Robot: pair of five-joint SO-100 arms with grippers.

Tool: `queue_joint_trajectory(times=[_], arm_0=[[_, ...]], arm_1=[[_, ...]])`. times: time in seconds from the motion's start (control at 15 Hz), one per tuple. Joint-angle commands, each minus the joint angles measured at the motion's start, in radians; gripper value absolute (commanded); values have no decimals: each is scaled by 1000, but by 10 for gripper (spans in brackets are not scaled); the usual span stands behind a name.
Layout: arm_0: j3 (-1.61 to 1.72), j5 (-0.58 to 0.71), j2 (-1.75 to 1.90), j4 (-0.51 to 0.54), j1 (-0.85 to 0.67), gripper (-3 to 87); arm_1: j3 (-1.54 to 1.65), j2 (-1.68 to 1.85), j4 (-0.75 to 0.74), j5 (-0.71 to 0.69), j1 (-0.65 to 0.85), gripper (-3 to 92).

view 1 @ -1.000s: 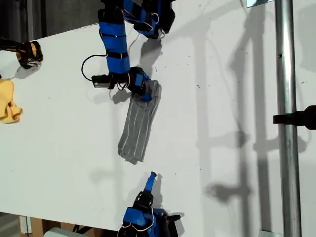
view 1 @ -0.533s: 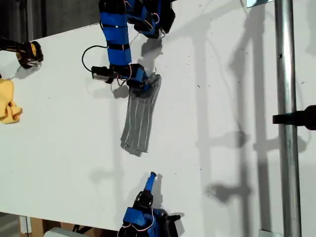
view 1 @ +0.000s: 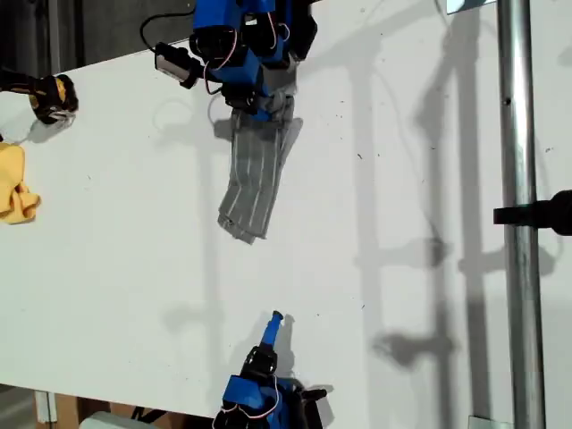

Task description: Grasp corners of a towel and fold twice.

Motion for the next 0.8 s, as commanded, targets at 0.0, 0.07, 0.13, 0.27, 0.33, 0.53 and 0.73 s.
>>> queue_joint_trajectory(times=[0.0, 0.07, 0.13, 0.27, 0.33, 0.53, 0.73], arm_0=[[-26, 6, 6, 5, 3, 219], [-28, 5, 6, 5, 3, 219], [-31, 5, 6, 5, 5, 218], [-29, -2, 6, 5, 8, 218], [-29, 0, 6, 3, 6, 218], [-35, 6, 6, 3, 3, 218], [-40, 6, 6, 3, 8, 217]], arm_1=[[-46, -17, -89, -37, 6, 0], [-81, -57, -147, -78, 23, 0], [-100, -46, -212, -117, 26, 0], [-100, -28, -334, -187, 58, 0], [-100, -26, -413, -218, 71, 0], [-117, -81, -618, -279, 98, 0], [-152, -221, -782, -304, 117, 0]])
